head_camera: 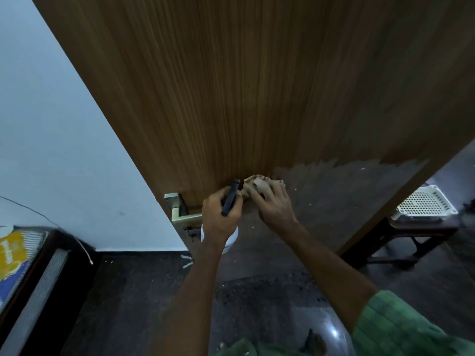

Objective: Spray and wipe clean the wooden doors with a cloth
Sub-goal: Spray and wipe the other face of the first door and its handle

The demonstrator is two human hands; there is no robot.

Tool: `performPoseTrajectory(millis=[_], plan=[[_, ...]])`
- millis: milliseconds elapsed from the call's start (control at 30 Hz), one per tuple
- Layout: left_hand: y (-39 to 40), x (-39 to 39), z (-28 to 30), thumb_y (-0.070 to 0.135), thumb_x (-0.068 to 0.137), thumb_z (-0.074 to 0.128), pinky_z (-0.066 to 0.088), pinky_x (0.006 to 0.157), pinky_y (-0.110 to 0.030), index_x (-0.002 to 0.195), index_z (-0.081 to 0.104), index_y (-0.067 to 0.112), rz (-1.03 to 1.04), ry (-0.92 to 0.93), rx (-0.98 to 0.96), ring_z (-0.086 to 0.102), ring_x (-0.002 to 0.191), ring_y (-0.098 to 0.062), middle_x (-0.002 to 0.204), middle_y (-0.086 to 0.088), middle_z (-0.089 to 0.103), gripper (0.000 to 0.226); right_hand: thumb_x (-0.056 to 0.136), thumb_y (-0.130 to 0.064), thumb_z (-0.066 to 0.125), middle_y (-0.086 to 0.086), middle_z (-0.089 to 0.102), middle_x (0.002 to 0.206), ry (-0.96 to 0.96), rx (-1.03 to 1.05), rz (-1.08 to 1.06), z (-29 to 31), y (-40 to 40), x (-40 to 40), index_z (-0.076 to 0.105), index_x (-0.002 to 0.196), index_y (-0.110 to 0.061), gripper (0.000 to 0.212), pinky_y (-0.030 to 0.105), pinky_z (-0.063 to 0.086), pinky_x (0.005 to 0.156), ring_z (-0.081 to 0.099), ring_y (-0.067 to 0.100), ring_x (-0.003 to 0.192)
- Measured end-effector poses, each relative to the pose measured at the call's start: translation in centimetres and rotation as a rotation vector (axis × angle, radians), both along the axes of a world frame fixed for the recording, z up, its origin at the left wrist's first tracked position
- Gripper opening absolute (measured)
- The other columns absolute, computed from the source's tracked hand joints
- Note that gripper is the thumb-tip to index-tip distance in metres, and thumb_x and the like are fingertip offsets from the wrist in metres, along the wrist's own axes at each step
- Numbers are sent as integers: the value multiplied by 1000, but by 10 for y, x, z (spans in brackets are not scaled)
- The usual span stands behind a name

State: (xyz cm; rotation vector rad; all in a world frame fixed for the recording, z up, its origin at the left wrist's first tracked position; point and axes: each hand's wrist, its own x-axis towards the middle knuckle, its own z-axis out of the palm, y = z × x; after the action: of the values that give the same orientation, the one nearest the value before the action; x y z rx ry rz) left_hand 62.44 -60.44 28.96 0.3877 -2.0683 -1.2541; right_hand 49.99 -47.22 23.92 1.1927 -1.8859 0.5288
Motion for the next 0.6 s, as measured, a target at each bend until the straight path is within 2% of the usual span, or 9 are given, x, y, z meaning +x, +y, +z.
performPoseTrajectory(millis=[100, 167, 233, 333, 433, 533, 600], plan=[[3, -5, -5, 25, 93, 63, 37, 47, -49, 68, 56, 11, 39, -34, 15, 47, 48, -35, 55, -12, 52, 30, 101, -2, 57, 11, 60, 119, -5, -101, -52, 7, 6, 0, 70, 134, -17, 39, 42, 55, 92, 60, 27, 95], [6, -7, -4, 25, 93, 63, 36, 47, -47, 69, 56, 8, 50, -37, 11, 47, 48, -35, 55, -12, 51, 31, 101, 0, 57, 12, 58, 121, -38, -97, -41, -8, 5, -1, 72, 126, -12, 31, 44, 57, 88, 59, 28, 95], [12, -10, -3, 24, 95, 64, 35, 47, -42, 68, 56, 12, 71, -39, 0, 47, 48, -31, 54, -8, 50, 30, 99, 1, 58, 12, 54, 122, -89, 16, 38, -31, 8, -5, 66, 121, -11, 26, 49, 56, 81, 58, 31, 93], [23, -13, -3, 21, 96, 65, 37, 48, -36, 70, 58, 15, 81, -58, -5, 50, 48, -28, 55, -6, 53, 28, 81, 3, 72, 10, 50, 120, -197, 146, 90, -47, 16, -3, 58, 126, -16, 51, 47, 54, 76, 56, 30, 92], [26, -17, -4, 26, 96, 64, 37, 49, -43, 72, 60, 8, 104, -52, 12, 50, 50, -33, 57, -13, 53, 31, 85, 8, 68, 12, 59, 118, -243, -53, 18, -18, 9, 0, 67, 126, -14, 46, 42, 56, 80, 58, 28, 93], [28, -21, -8, 26, 96, 64, 37, 49, -47, 72, 59, 4, 131, -73, 10, 50, 51, -35, 57, -16, 53, 33, 95, 2, 67, 11, 67, 103, -180, -294, -70, 19, 4, -2, 78, 105, -12, 21, 34, 55, 79, 61, 25, 85], [28, -24, -6, 26, 96, 64, 37, 49, -47, 71, 59, 6, 138, -67, 2, 49, 50, -34, 56, -14, 52, 33, 95, 2, 68, 9, 67, 95, -180, -257, -60, 11, 7, -4, 78, 98, -11, 17, 36, 55, 76, 59, 25, 82]])
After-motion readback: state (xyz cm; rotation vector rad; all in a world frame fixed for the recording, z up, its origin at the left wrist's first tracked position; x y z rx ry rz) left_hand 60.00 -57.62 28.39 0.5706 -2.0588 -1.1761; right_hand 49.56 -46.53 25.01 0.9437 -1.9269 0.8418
